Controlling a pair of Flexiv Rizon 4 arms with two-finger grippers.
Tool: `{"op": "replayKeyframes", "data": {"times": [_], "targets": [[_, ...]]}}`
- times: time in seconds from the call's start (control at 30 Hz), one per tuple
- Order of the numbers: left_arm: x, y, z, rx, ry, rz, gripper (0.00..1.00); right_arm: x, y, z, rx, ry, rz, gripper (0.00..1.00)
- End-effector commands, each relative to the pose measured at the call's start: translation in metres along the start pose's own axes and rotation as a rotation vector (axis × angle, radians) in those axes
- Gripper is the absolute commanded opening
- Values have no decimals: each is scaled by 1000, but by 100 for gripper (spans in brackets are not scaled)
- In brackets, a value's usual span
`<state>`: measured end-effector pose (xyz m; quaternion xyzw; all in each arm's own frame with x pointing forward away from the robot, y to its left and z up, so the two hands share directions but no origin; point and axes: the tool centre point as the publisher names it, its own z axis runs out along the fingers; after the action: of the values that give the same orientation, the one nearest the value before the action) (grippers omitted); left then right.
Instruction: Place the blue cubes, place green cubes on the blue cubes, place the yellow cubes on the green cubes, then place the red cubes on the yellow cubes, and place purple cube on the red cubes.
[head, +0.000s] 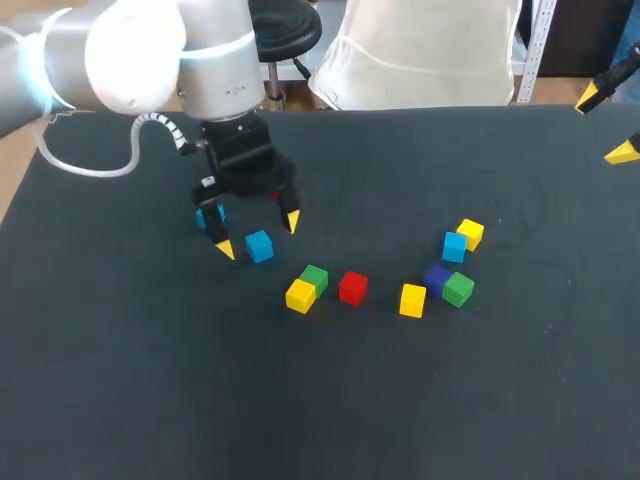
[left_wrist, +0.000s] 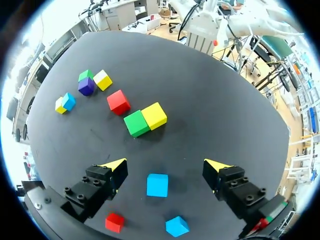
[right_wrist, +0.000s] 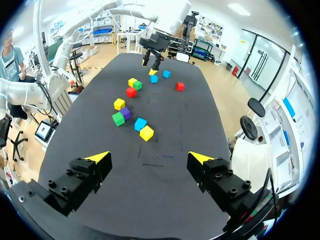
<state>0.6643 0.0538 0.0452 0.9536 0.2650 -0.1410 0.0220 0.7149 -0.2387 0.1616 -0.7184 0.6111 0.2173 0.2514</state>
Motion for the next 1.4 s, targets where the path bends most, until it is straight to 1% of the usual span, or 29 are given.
{"op": "replayKeyframes", "data": {"times": [0.03, 0.43, 0.53, 0.6, 0.7, 0.73, 0.77, 1.0, 1.07, 1.1, 1.27, 1.4], "targets": [[3, 3, -4, 47, -4, 2, 100, 0, 0, 0, 1, 1, 0, 100], [3, 3, -4, 47, -4, 2, 100, 0, 0, 0, 1, 1, 0, 100], [14, -2, 2, 54, 0, -22, 100, 0, 0, 0, 1, 1, 0, 100], [18, -4, 6, 37, 10, -20, 100, 0, 0, 0, 1, 1, 0, 100], [23, -4, 12, 45, 29, -25, 100, 0, 0, 0, 1, 1, 0, 100], [24, -4, 14, 24, 27, -14, 100, 0, 0, 0, 1, 1, 0, 100], [26, -4, 16, 24, 30, -19, 100, 0, 0, 0, 1, 1, 0, 100], [34, 1, 24, 12, 44, -26, 100, 0, 0, 0, 1, 1, 0, 100], [35, 3, 25, 0, 37, -29, 100, 0, 0, 0, 1, 1, 0, 100], [36, 4, 27, 10, 44, -37, 100, 0, 0, 0, 1, 1, 0, 100], [41, 6, 32, 8, 26, -47, 100, 0, 0, 0, 1, 1, 0, 100], [45, 9, 34, 28, 27, -60, 100, 0, 0, 0, 1, 1, 0, 100]]}}
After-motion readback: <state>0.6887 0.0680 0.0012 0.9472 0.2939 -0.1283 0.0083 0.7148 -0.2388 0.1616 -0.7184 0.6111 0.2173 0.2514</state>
